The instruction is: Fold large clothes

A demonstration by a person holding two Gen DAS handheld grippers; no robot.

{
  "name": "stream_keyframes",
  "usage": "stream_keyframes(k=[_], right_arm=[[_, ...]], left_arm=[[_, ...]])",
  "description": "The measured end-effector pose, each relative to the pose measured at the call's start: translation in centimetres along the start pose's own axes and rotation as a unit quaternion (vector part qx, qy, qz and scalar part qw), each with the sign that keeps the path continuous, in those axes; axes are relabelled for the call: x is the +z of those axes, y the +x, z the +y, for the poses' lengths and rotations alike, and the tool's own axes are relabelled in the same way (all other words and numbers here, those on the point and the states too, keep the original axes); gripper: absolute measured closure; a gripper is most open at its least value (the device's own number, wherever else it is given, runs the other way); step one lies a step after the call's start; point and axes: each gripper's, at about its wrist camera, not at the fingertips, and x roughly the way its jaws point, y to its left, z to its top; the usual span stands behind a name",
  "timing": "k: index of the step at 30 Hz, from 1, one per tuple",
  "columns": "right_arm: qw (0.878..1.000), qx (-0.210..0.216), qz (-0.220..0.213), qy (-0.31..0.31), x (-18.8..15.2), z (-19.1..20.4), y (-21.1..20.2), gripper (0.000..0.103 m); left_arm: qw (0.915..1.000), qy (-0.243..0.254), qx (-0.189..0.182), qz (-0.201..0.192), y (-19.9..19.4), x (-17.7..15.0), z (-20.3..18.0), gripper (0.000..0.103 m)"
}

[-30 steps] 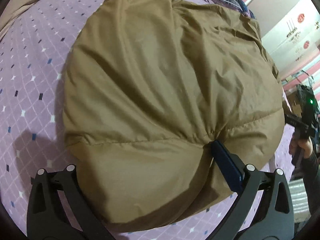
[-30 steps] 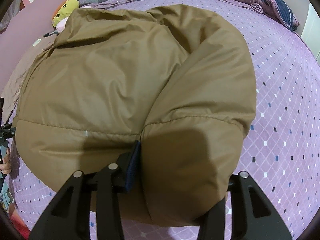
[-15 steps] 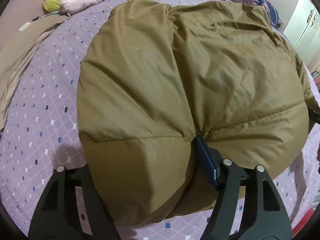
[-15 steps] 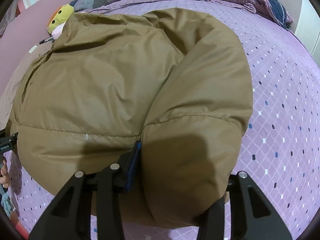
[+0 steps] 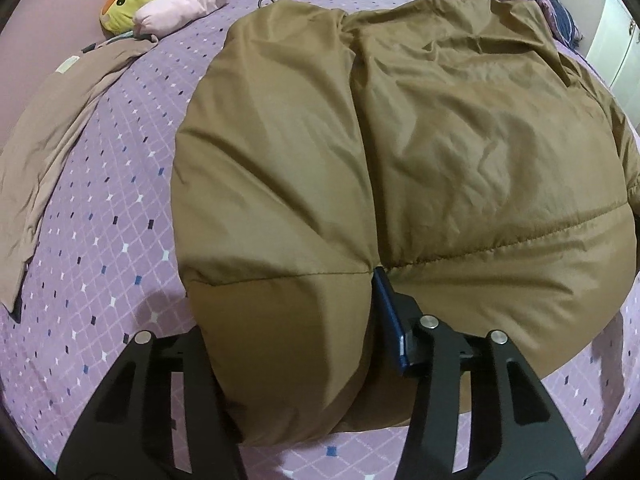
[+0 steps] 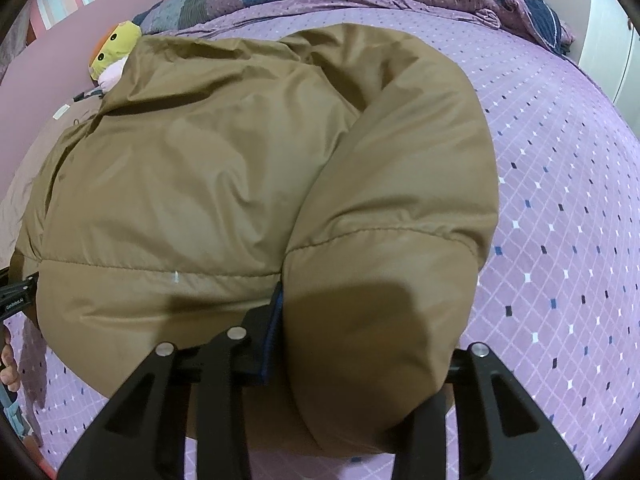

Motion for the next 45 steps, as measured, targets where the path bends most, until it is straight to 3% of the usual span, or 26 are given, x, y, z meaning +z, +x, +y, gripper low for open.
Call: stream_keyframes(k=[4,8,22,31,36,45], right_arm=[[1.000,0.000,-0.002,0.000,-0.2,0.0,-0.1,0.068],[1.000,0.001,-0.002,0.001,-0.2,0.0,-0.1,0.068],[1.000,-0.001,-0.007,-0.006,-0.4,0.3,-0.5,0.069],[1.000,0.018,-0.024,0.005,-0.2,0.4,-1.7,0.075],[0.998,0.033,-0.050,-0.003,0.8,0.8,-3.4,0.077],[0.986,0.038,-0.154,-0.054,5.5,2.9,-10.3,0.079]], left_arm=[[1.0000,-0.004,-0.002,0.000,-0.2,0.2,-0.5,0.054],[1.0000,-0.005,-0.005,0.000,0.4,-0.4,2.4,0.054],[1.0000,-0.004,-0.007,-0.003,-0.2,-0.8,3.8,0.055],[0.9997,-0.008,-0.019,-0.009,-1.5,-0.2,3.9,0.070],[0.9995,-0.017,-0.018,-0.022,-3.4,1.3,2.8,0.077],[0.9942,0.011,-0.007,-0.107,-10.5,5.9,-2.9,0.083]])
